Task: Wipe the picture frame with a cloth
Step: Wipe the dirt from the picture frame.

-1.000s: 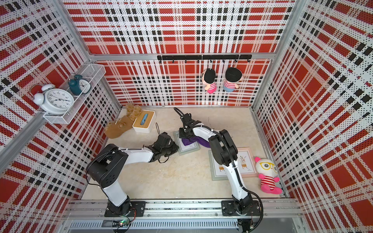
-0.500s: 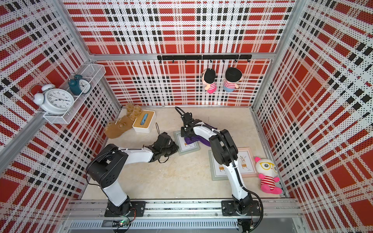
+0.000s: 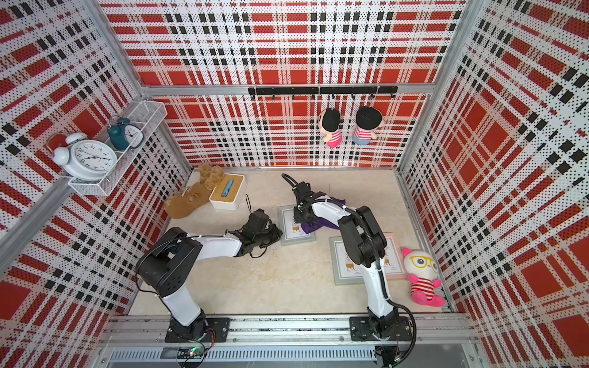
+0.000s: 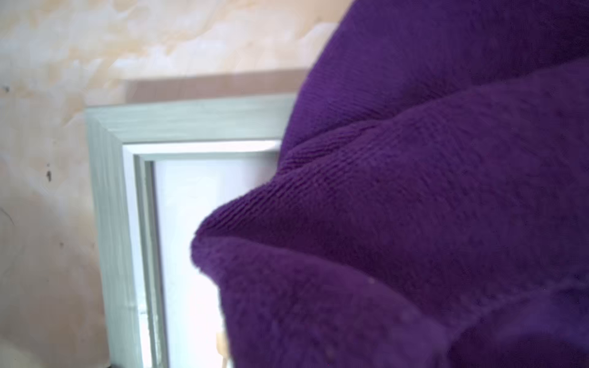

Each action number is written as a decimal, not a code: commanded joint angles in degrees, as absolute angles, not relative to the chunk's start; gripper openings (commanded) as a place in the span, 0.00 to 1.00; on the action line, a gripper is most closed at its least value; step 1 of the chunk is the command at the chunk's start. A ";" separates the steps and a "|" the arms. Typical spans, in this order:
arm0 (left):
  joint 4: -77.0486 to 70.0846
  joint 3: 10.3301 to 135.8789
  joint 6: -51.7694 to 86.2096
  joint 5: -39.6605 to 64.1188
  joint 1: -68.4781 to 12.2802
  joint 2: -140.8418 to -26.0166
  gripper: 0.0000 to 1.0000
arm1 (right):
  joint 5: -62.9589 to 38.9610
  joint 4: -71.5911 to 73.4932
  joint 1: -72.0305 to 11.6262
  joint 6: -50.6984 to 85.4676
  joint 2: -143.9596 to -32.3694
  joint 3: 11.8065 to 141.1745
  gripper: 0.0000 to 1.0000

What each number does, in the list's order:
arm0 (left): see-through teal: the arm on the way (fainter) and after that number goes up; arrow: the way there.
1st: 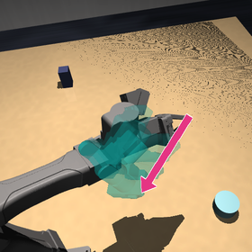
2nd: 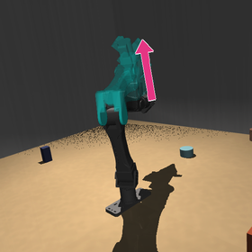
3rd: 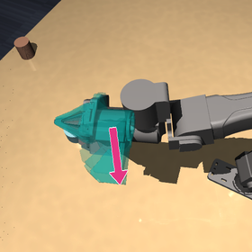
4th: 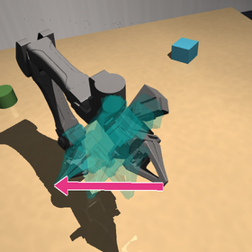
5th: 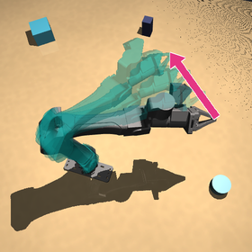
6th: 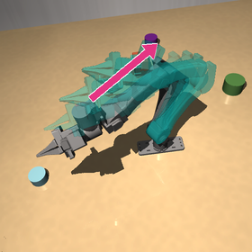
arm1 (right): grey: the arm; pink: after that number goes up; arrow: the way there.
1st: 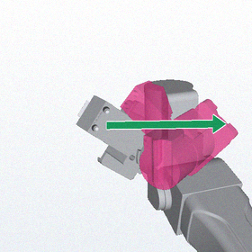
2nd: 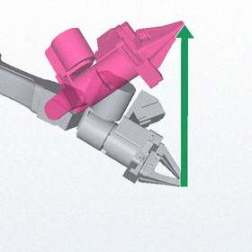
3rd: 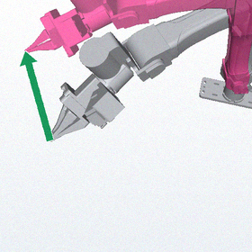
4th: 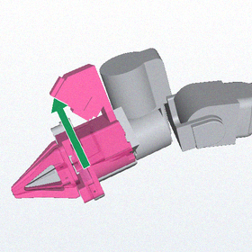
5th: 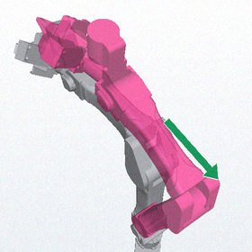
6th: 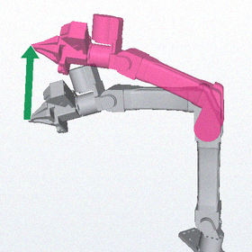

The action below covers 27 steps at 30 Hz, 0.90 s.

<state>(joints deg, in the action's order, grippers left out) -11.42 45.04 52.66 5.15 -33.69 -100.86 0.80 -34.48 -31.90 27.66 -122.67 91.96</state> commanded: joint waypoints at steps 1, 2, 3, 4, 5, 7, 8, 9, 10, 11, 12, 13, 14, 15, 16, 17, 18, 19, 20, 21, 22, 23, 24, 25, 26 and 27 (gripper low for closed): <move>-3.25 42.36 52.53 4.59 -33.75 -102.28 0.15 | -0.47 -37.17 -33.90 25.08 -125.18 92.82 0.00; -3.17 42.45 52.54 4.64 -33.69 -102.30 0.15 | -3.63 -36.20 -35.14 24.57 -125.37 92.47 0.00; -3.16 42.45 52.48 4.57 -33.75 -102.30 0.15 | -7.51 -35.11 -36.27 24.00 -125.27 91.64 0.00; -3.09 42.58 52.56 4.60 -33.72 -102.35 0.15 | -10.60 -33.83 -37.06 23.59 -124.93 90.51 0.00; -3.08 42.62 52.51 4.57 -33.66 -102.37 0.15 | -14.61 -32.16 -37.34 23.38 -124.07 88.72 0.00; -3.08 42.79 52.41 4.62 -33.57 -102.52 0.15 | -17.35 -29.99 -36.87 23.60 -122.06 85.49 0.00; -2.99 42.87 52.41 4.67 -33.62 -102.61 0.15 | -16.31 -29.69 -35.99 23.54 -121.36 84.33 0.00; -2.94 42.89 52.39 4.67 -33.53 -102.63 0.15 | -14.18 -30.28 -34.76 23.62 -121.12 83.95 0.00; -2.94 42.89 52.34 4.77 -33.52 -102.66 0.15 | -11.97 -31.53 -33.54 23.64 -121.28 84.29 0.00; -2.90 42.96 52.29 4.77 -33.49 -102.66 0.15 | -8.87 -33.41 -32.21 23.64 -121.75 85.16 0.00; -2.90 42.93 52.29 4.77 -33.50 -102.61 0.15 | -5.21 -34.86 -31.11 23.73 -122.22 86.15 0.00; -2.90 42.88 52.29 4.66 -33.55 -102.56 0.15 | -1.87 -35.86 -30.38 23.86 -122.58 86.89 0.00; -2.89 42.89 52.26 4.68 -33.49 -102.57 0.15 | 1.70 -36.82 -29.94 23.98 -123.05 88.20 0.00; -2.84 42.91 52.29 4.70 -33.51 -102.57 0.15 | 3.94 -37.49 -29.78 23.99 -123.74 89.38 0.00; -2.90 42.98 52.29 4.65 -33.49 -102.57 0.15 | 4.71 -37.72 -29.76 24.06 -124.36 90.37 0.00; -2.90 42.98 52.29 4.68 -33.50 -102.61 0.15 | 3.72 -37.39 -29.78 24.08 -125.19 91.18 0.00; -2.90 43.05 52.44 4.60 -33.49 -102.70 0.15 | 1.95 -36.83 -29.98 24.18 -125.77 91.69 0.00; -2.99 43.02 52.55 4.62 -33.50 -102.85 0.15 | -0.37 -36.05 -30.49 24.34 -126.18 92.01 0.00; -3.03 43.12 52.60 4.66 -33.61 -102.88 0.15 | -2.24 -35.23 -31.62 24.19 -126.30 91.95 0.00; -3.08 43.15 52.60 4.75 -33.54 -102.92 0.15 | -3.70 -34.75 -32.67 23.96 -126.29 91.78 0.00; -3.08 43.28 52.62 4.75 -33.57 -102.99 0.15 | -5.14 -34.11 -34.00 23.74 -125.87 91.14 0.00; -3.06 43.44 52.59 4.83 -33.58 -103.01 0.15 | -6.94 -33.18 -35.16 23.77 -125.21 89.83 0.00; -3.07 43.58 52.54 4.85 -33.56 -103.05 0.15 | -8.50 -32.22 -35.92 24.02 -124.35 88.25 0.00; -3.08 43.75 52.48 4.96 -33.59 -103.17 0.15 | -9.92 -31.12 -36.51 24.67 -123.18 85.91 0.00; -3.03 43.85 52.45 4.92 -33.49 -103.27 0.15 | -10.78 -30.05 -36.82 25.26 -121.75 83.21 0.00; -3.07 43.90 52.46 4.94 -33.55 -103.29 0.15 | -11.23 -29.20 -36.84 25.63 -120.44 80.84 0.00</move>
